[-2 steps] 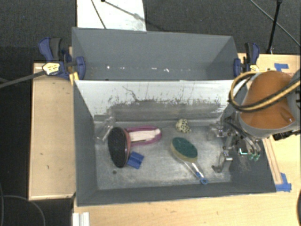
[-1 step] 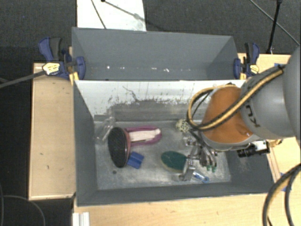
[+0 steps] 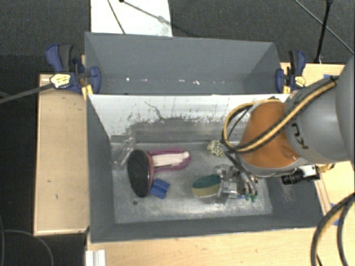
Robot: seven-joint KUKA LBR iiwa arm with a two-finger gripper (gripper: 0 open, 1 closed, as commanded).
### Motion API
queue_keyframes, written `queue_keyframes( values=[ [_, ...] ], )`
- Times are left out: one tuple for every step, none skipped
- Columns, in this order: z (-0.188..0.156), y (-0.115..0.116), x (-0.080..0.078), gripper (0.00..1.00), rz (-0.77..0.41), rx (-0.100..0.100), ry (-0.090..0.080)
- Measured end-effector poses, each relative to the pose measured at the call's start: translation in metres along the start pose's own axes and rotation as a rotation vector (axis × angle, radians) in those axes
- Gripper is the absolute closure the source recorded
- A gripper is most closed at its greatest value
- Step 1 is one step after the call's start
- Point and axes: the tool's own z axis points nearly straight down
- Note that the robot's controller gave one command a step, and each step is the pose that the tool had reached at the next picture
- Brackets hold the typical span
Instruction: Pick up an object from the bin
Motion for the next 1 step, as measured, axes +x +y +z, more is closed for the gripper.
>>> queue_keyframes(
  values=[
    [-0.1380, 0.0291, 0.0238, 1.00, -0.014, -0.003, -0.009]
  ],
)
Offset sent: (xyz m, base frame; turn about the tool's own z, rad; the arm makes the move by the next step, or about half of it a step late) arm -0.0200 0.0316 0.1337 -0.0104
